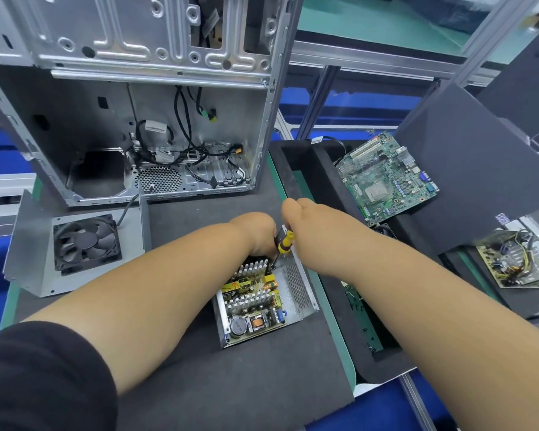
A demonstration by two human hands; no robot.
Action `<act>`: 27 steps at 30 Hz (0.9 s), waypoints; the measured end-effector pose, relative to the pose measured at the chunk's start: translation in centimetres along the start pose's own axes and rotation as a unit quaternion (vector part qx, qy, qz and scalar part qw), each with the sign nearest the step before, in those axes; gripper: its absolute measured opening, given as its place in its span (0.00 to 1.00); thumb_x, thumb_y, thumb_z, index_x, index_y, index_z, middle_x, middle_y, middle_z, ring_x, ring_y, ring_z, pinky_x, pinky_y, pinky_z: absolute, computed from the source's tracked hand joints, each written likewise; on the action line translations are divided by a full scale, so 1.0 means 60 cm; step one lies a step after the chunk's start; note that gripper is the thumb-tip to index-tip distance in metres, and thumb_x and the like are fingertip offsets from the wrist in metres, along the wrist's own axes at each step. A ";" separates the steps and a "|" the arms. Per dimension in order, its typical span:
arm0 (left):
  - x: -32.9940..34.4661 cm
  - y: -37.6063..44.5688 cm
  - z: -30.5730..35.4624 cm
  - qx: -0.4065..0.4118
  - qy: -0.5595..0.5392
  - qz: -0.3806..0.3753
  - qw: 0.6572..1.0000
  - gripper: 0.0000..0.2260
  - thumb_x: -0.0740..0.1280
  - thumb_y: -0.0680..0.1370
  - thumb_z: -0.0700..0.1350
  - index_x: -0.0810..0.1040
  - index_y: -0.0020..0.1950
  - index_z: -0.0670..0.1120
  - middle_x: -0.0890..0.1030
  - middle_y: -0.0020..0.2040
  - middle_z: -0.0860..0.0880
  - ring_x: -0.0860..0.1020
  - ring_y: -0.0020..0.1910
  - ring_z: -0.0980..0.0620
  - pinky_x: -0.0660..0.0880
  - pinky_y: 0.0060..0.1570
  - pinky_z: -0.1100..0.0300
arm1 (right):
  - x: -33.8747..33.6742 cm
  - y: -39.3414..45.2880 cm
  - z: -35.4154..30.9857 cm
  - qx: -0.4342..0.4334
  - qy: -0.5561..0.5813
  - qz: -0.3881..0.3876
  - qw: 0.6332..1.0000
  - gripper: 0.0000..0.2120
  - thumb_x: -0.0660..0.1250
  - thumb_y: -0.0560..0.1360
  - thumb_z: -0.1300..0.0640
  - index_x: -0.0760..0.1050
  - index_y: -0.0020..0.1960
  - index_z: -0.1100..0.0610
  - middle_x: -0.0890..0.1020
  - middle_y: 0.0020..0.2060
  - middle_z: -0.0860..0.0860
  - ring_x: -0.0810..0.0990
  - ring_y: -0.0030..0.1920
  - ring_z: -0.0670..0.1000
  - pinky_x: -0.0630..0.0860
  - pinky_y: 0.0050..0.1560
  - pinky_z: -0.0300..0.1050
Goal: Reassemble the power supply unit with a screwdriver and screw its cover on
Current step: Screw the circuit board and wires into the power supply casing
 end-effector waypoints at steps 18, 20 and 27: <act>-0.003 0.000 0.002 -0.001 0.000 -0.012 1.000 0.08 0.69 0.73 0.47 0.81 0.46 0.44 0.79 0.44 0.44 0.77 0.44 0.42 0.78 0.48 0.51 | 0.022 0.016 0.006 0.034 -0.069 0.045 0.996 0.16 0.54 0.82 0.42 0.69 0.52 0.54 0.68 0.38 0.49 0.71 0.40 0.56 0.59 0.31 0.45; -0.003 0.003 0.001 0.004 0.005 -0.007 1.000 0.07 0.68 0.73 0.46 0.80 0.46 0.43 0.80 0.45 0.43 0.78 0.47 0.41 0.78 0.52 0.48 | 0.018 0.006 0.004 -0.006 -0.007 0.052 0.999 0.13 0.57 0.81 0.45 0.61 0.51 0.54 0.71 0.46 0.52 0.71 0.41 0.57 0.61 0.36 0.47; 0.002 0.006 -0.002 -0.014 0.007 0.001 1.000 0.13 0.74 0.69 0.53 0.82 0.48 0.46 0.81 0.45 0.46 0.78 0.44 0.45 0.77 0.45 0.54 | 0.008 -0.010 0.001 -0.025 -0.059 0.016 0.998 0.11 0.59 0.77 0.65 0.58 0.51 0.54 0.64 0.41 0.52 0.64 0.36 0.54 0.52 0.28 0.44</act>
Point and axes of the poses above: each hand's wrist, its own y-axis towards the middle knuckle, its own x-axis out of the palm, z = x × y, the point moved 3 cm from there along y, towards the middle knuckle
